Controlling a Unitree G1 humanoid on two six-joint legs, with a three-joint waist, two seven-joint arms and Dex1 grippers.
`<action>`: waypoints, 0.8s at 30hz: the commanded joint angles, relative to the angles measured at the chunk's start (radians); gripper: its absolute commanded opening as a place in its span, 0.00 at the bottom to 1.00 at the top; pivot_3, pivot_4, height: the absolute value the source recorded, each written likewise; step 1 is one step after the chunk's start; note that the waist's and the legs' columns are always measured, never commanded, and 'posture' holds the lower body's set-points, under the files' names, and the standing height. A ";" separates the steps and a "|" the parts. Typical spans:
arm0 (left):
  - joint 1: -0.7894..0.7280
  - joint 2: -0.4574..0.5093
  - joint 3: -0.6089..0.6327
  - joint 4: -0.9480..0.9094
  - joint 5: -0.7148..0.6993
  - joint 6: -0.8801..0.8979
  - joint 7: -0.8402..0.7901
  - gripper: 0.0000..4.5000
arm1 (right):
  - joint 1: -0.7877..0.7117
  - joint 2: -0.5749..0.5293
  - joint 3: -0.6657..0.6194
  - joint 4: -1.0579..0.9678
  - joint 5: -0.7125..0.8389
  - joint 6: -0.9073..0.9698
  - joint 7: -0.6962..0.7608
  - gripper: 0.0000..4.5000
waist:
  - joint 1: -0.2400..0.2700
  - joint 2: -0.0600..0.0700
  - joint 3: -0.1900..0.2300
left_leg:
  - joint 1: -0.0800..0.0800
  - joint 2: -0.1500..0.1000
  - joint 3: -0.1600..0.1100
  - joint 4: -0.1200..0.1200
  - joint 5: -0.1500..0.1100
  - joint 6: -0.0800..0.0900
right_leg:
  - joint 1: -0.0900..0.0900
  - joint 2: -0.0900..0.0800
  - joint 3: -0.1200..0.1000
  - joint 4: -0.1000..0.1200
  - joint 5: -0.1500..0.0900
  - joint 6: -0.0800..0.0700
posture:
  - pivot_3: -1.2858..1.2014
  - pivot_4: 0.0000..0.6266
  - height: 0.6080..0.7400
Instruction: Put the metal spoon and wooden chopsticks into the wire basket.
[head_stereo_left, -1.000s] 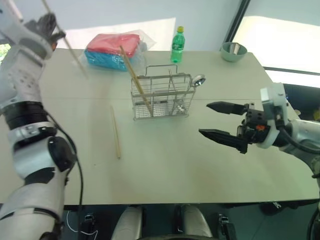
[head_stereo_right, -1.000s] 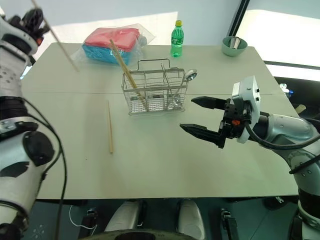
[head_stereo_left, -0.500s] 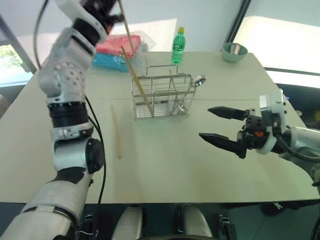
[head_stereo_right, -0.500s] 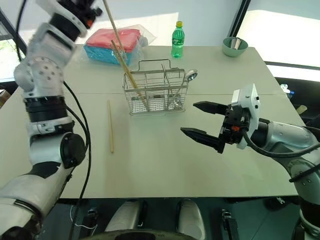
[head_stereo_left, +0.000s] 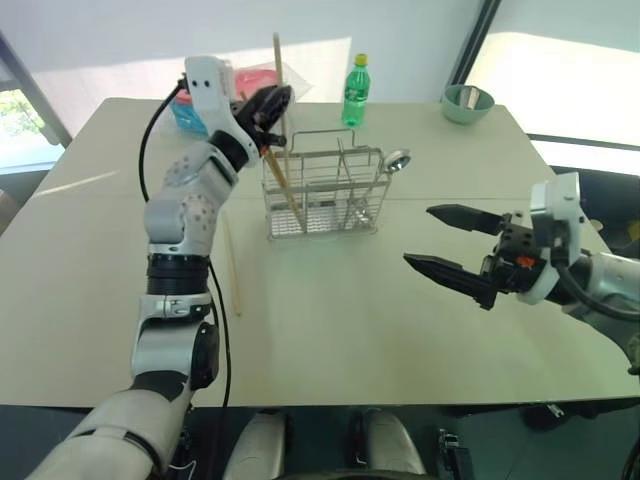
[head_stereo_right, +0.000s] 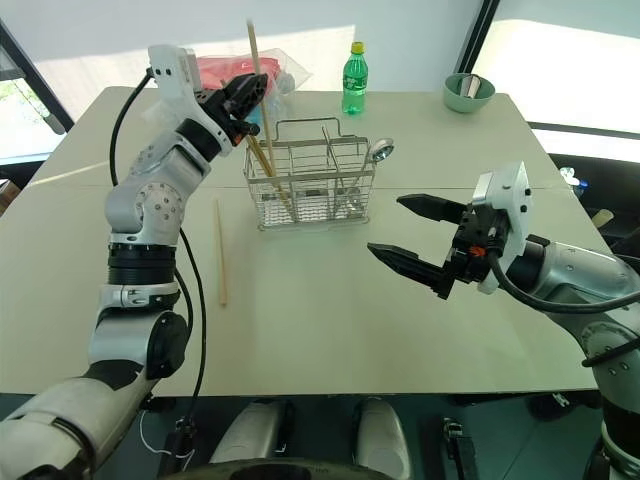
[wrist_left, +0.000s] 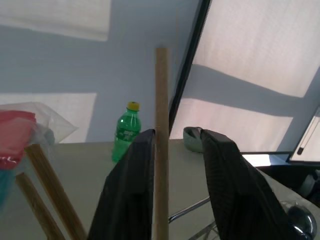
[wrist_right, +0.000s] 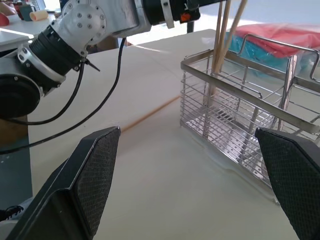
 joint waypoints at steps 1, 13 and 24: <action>-0.012 0.002 0.024 -0.116 -0.047 0.036 0.016 0.72 | -0.030 0.007 -0.014 0.017 0.003 -0.025 -0.002 1.00 | 0.000 0.000 0.000 | 0.000 0.000 0.000 0.000 0.000 0.000 | 0.000 0.000 0.000 0.000 0.000 0.000 | 0.52 0.24 0.45; -0.223 0.223 0.258 -0.085 -0.141 0.326 0.299 0.99 | -0.080 0.026 0.043 0.076 -0.045 -0.044 0.024 1.00 | -0.003 0.001 0.001 | 0.000 0.001 -0.001 0.000 0.000 0.000 | -0.001 0.003 0.000 0.000 0.000 0.000 | 0.52 0.24 0.45; -0.189 0.365 0.092 0.223 0.000 0.799 0.334 0.99 | -0.076 0.025 0.091 0.086 -0.112 -0.087 0.103 1.00 | -0.002 -0.001 0.001 | 0.002 0.000 -0.001 -0.001 0.000 0.000 | 0.000 0.003 0.000 0.001 0.000 0.000 | 0.52 0.24 0.45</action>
